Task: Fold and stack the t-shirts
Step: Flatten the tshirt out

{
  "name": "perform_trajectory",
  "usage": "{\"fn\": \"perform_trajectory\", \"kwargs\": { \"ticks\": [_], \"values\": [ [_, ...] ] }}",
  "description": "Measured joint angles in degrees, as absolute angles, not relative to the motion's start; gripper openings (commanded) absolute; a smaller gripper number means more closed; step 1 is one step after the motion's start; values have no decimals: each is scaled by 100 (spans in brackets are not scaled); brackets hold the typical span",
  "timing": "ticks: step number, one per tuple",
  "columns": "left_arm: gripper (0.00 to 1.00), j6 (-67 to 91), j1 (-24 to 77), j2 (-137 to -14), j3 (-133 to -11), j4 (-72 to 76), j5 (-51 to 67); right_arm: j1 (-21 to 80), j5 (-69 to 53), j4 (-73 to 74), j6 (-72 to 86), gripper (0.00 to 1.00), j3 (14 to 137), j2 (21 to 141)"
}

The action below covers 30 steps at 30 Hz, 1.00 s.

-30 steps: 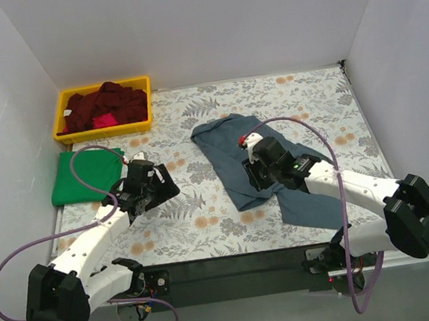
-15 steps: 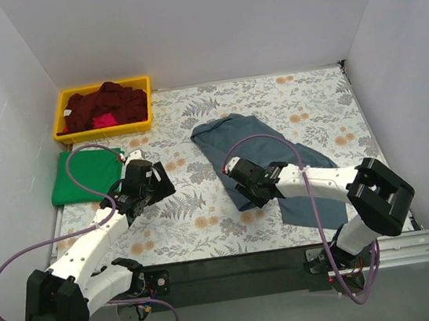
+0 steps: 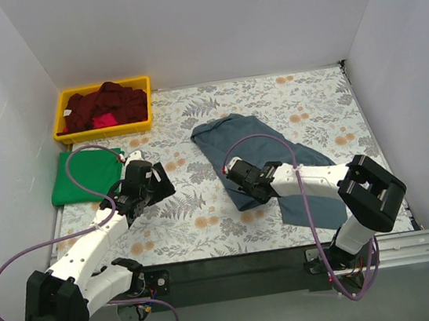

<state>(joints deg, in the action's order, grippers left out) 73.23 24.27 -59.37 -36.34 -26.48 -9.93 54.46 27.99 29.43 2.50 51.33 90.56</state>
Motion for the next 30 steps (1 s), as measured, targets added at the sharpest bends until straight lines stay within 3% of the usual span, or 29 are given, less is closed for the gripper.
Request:
{"fn": "perform_trajectory", "kwargs": {
  "ticks": [2,3,7,13,22,25,30],
  "values": [
    [71,7323,2427,-5937,-3634,-2648,-993,5465,2794,3004,248,11,5212,9054],
    [71,7323,2427,-5935,-3634,-2650,-991,5483,2792,3017,257,2,5249,9050],
    [71,7325,2427,-5933,-3632,-2650,-993,5607,2534,3173,276,1,5542,8980],
    [71,7424,2421,-5835,-3625,-2672,-1070,5826,1192,3260,495,1,6464,8884],
    [71,7935,2421,-5465,-3889,-3417,-1669,6228,-1374,1682,1719,3,7456,9712],
    [71,8040,2416,-5199,-4121,-3708,-1988,6392,-1787,1260,2086,9,7658,10412],
    [71,8143,2342,-4890,-4204,-4202,-2292,6567,-2167,965,2458,38,7874,11157]
  ]
}}
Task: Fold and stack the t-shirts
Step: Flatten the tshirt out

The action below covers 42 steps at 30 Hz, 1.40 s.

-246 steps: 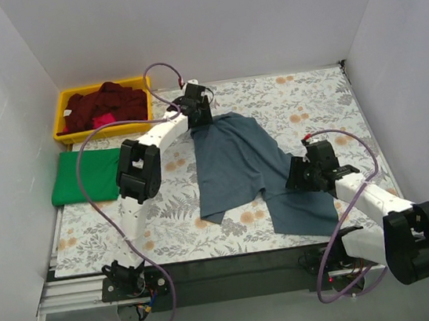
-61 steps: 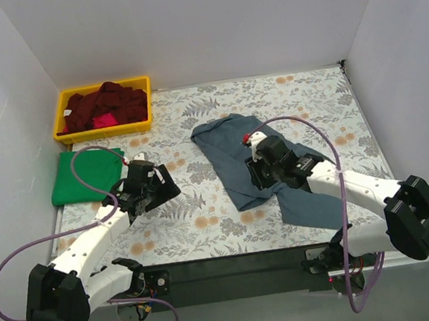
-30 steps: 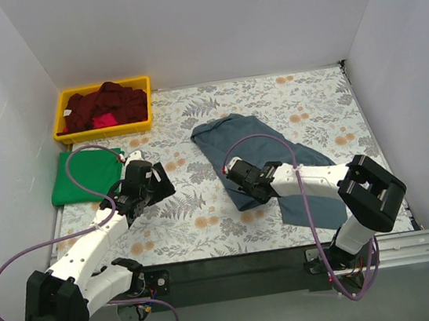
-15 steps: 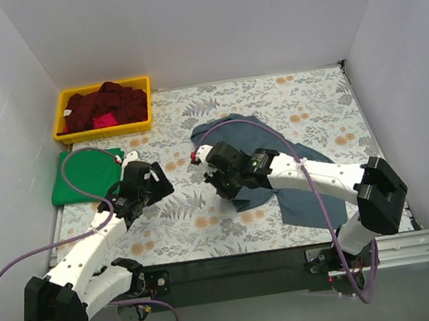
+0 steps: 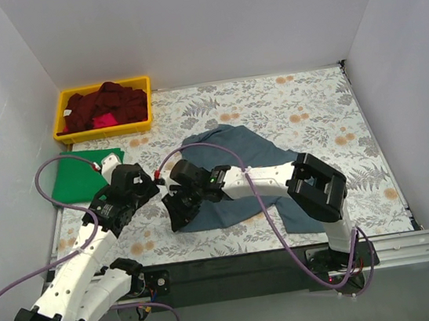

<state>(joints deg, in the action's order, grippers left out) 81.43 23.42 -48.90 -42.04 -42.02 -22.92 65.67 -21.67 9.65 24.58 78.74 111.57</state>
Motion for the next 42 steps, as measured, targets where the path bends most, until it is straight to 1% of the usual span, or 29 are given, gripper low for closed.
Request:
{"fn": "perform_trajectory", "kwargs": {
  "ticks": [2,4,7,10,11,12,14,17,19,23,25,30,35,42],
  "values": [
    [71,8197,2359,-4877,-4171,-4241,-2206,6573,-2200,972,2475,51,7867,11168],
    [70,8248,2375,-4886,-4143,-4224,-2049,6576,-2106,972,2373,54,7782,11039],
    [69,8302,2399,-4895,-4097,-4152,-1754,6493,-1710,1199,2189,54,7424,10580],
    [63,8348,2399,-5006,-4075,-4143,-1422,6182,-1208,1422,1968,51,6864,9824],
    [60,8372,2403,-5061,-4071,-4119,-1295,5924,-1009,1450,1914,50,6617,9513],
    [56,8399,2418,-5116,-4062,-4077,-1179,5710,-856,1476,1865,49,6431,9297],
    [52,8460,2499,-5234,-4023,-3975,-945,5081,-464,1540,1780,47,6023,8879],
    [42,8569,2720,-5441,-3955,-3841,-670,4117,-38,1662,1662,44,5662,8654],
    [38,8643,2919,-5677,-3931,-3706,-515,3712,104,1719,1586,43,5590,8676],
    [32,8755,3328,-6296,-3907,-3461,-305,3234,156,1649,1452,40,5592,8847],
    [32,8792,3483,-6584,-3907,-3378,-255,3000,128,1590,1433,40,5594,9015],
    [23,8836,3645,-7236,-3907,-3260,-222,2281,-71,1347,1439,40,5594,9570],
    [22,8838,3715,-7703,-3907,-3118,-202,1619,-384,1048,1559,40,5605,9856],
    [22,8831,3732,-8248,-4165,-2897,-279,539,-915,593,1927,40,5688,10127]
  ]
}}
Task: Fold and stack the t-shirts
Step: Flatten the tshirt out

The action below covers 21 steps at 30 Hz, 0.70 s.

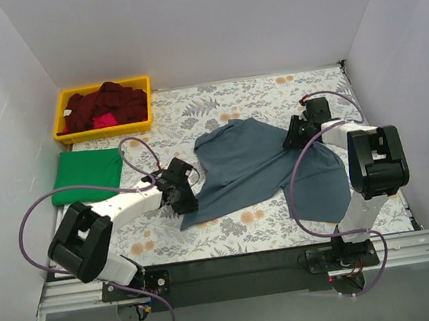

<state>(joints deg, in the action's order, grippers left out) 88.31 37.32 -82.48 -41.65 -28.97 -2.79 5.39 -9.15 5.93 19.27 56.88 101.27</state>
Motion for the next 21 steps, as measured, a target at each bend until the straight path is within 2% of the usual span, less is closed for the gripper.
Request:
{"fn": "perform_trajectory", "kwargs": {
  "ticks": [4,7,11,12,15,18,21],
  "values": [
    [21,8667,3627,-9019,-4880,-2792,-416,102,-1098,530,2067,41,5918,10357],
    [22,8486,3181,-9647,-5542,-2700,-554,-60,-1111,550,2112,41,6099,10490],
    [33,8158,2659,-10160,-6254,-2729,-954,-89,-1087,646,2069,45,6250,10551],
    [40,8110,2613,-10182,-6331,-2764,-1017,-89,-1066,666,2051,45,6252,10543],
    [53,8014,2692,-9948,-6326,-2926,-1160,-62,-965,854,1927,48,6233,10385],
    [62,8132,2873,-9227,-5961,-3063,-1201,16,-788,1059,1817,54,5994,9848],
    [64,8394,2943,-8252,-5387,-3159,-1221,198,-596,1284,1745,59,5636,9013]
  ]
}}
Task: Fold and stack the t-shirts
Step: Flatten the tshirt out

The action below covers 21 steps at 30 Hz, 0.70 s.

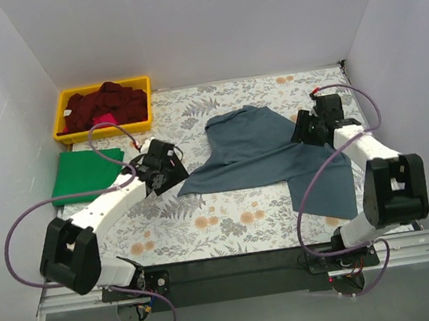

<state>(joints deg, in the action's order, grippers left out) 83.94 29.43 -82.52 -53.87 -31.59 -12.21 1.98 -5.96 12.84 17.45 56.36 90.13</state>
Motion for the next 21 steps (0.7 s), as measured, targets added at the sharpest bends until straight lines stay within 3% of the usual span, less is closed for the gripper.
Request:
{"fn": "perform_trajectory", "kwargs": {
  "ticks": [10,21],
  "values": [
    [63,10335,2939,-6799,-3896,-3347,-1271,1221,-21,1839,1629,64,4582,7046],
    [61,11292,3164,-7210,-3833,-3201,-1313,1380,-12,1999,1629,64,4038,6460]
  ]
}}
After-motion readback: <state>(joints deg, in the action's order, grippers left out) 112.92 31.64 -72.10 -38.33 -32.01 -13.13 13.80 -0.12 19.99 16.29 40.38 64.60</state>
